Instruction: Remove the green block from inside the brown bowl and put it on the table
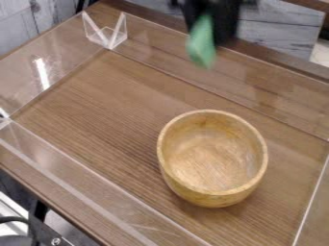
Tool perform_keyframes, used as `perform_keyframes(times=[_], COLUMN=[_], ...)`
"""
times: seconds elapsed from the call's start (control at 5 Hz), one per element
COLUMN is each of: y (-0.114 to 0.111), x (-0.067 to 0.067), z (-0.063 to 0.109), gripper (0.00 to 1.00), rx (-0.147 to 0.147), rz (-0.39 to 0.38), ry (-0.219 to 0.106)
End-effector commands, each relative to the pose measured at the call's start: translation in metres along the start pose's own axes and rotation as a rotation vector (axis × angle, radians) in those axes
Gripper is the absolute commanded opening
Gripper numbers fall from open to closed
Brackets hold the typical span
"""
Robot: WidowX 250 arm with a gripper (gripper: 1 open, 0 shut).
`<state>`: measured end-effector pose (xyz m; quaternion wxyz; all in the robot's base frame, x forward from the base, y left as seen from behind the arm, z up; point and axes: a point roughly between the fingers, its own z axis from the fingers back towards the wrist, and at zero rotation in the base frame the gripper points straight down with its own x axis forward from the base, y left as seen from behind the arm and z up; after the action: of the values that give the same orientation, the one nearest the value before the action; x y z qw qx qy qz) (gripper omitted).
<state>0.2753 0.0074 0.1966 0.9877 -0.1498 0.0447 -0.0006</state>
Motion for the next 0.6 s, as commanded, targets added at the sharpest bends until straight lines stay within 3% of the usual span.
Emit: perform_keyframes(times=[0.0,0.2,0.4], y=[0.032,0.044,0.043], x=[0.002,0.002,0.000], z=[0.027,0.016,-0.011], gripper=[0.00,0.00,0.00], rx=[0.027,0.041,0.047], rz=[-0.049,-0.078,-0.122], ry=[-0.090,-0.104,-0.109])
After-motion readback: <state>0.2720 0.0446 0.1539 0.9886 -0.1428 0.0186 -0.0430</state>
